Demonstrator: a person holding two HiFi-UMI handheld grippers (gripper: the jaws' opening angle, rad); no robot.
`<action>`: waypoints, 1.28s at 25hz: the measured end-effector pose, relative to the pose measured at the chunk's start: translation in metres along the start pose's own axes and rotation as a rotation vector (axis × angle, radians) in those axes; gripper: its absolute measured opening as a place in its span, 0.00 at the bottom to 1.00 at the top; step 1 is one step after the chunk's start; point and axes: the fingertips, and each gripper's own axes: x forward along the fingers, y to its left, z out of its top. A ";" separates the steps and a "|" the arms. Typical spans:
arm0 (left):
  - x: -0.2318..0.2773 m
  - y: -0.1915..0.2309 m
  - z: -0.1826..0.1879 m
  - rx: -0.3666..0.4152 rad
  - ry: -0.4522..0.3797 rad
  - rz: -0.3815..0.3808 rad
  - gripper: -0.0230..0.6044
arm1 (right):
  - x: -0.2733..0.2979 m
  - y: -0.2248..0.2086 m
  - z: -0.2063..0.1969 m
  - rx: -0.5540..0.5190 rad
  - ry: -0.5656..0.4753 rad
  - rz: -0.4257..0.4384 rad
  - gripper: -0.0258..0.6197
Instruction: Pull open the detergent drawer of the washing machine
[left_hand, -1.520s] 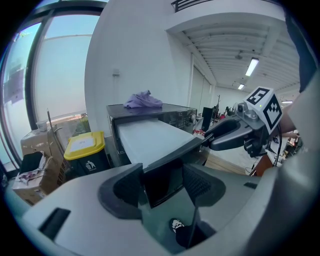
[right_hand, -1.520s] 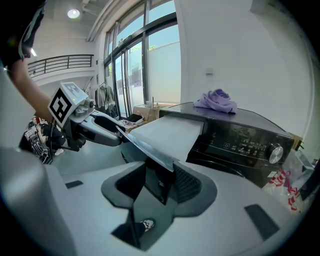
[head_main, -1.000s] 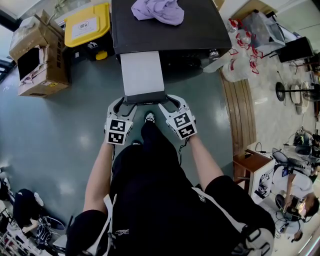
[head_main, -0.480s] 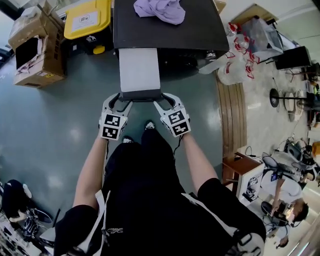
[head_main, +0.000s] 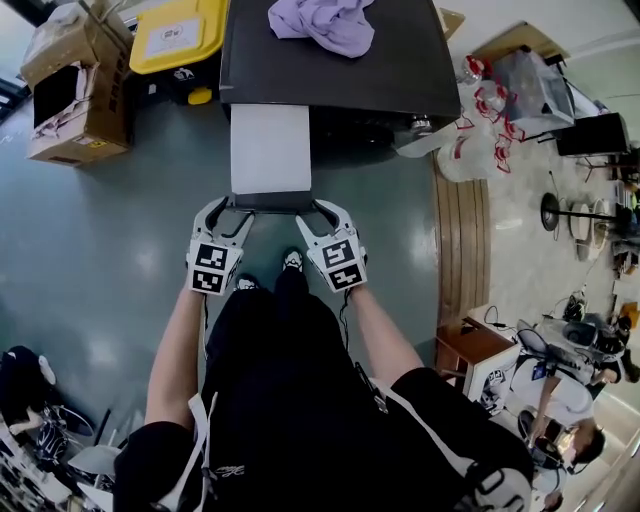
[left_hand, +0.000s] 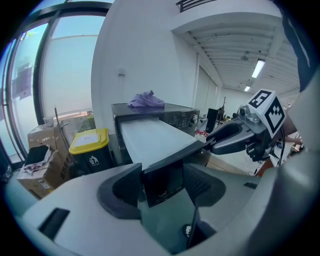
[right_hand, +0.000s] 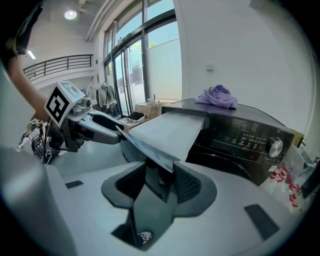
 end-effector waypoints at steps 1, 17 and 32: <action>-0.001 0.000 -0.001 -0.002 0.003 0.004 0.44 | 0.000 0.001 0.000 -0.001 0.001 -0.001 0.30; -0.013 -0.011 -0.013 -0.024 0.012 0.007 0.44 | -0.010 0.014 -0.015 0.014 0.004 -0.009 0.31; -0.019 -0.016 -0.024 -0.028 0.018 0.034 0.44 | -0.011 0.021 -0.028 0.021 0.020 -0.008 0.31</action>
